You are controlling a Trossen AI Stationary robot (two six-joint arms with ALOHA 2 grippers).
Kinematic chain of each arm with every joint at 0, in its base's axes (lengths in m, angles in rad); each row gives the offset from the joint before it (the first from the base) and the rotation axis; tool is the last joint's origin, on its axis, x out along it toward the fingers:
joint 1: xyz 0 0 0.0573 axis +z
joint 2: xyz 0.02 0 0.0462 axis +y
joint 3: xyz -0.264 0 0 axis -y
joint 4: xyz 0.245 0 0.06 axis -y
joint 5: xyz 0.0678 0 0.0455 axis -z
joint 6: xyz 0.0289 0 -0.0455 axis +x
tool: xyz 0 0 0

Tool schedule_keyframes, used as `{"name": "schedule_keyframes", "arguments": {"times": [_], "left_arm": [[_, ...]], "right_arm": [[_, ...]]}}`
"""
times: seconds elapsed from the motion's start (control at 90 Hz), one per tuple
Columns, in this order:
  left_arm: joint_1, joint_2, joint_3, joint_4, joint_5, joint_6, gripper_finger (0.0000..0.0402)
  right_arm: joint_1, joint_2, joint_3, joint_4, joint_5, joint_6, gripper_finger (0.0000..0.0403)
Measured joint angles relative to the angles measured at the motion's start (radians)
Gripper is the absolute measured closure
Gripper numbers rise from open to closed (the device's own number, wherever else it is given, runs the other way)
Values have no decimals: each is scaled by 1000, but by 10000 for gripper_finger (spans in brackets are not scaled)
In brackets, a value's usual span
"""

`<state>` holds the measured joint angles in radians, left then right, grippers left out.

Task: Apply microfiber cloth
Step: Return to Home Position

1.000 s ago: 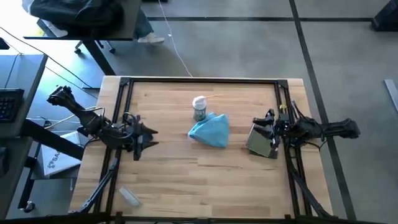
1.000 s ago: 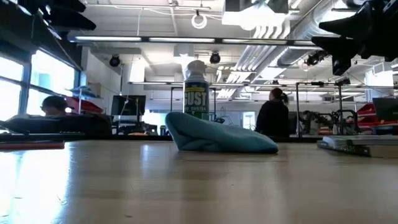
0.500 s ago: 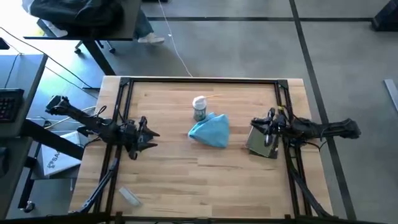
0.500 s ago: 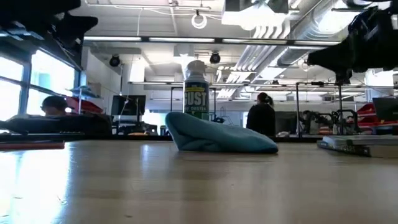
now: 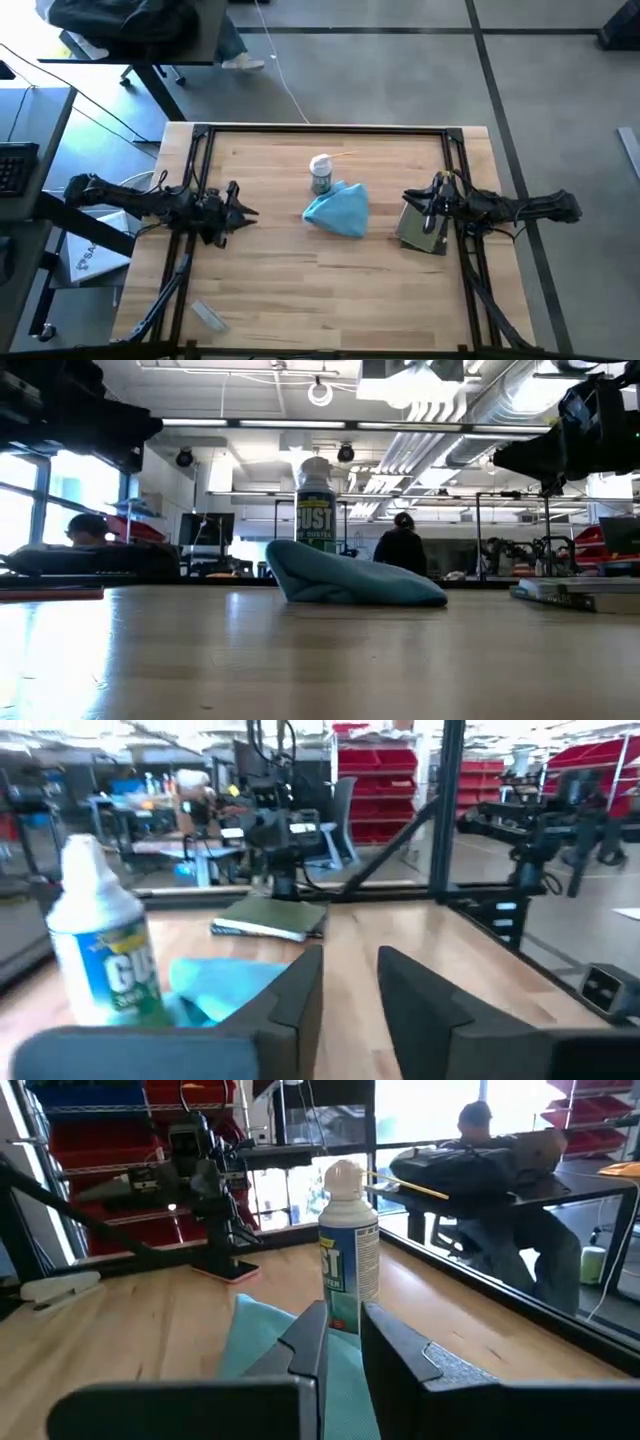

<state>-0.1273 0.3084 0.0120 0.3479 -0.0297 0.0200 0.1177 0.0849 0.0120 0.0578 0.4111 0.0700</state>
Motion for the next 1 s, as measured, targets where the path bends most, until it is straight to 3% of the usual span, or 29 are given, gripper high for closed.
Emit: {"name": "schedule_keyframes", "arguments": {"times": [0.156, 0.356, 0.556, 0.756, 0.844, 1.0], "left_arm": [[31, -2, 0, -29, 49, -22, 379], [72, -108, 0, -124, -21, -32, 396], [109, -306, 0, -234, 197, -9, 395], [159, -306, 3, -251, 368, -40, 394], [169, -305, 2, -247, 350, -48, 394], [174, -303, 2, -240, 220, -18, 394]], "right_arm": [[0, 0, 0, -1, 0, 0, 371], [0, 0, 0, -2, 0, 0, 371], [0, 0, 1, -2, 0, 0, 371], [0, -1, 2, 1, 0, 0, 371], [0, 0, 2, -1, 0, 0, 371], [0, -1, 2, -1, -1, 0, 371]]}}
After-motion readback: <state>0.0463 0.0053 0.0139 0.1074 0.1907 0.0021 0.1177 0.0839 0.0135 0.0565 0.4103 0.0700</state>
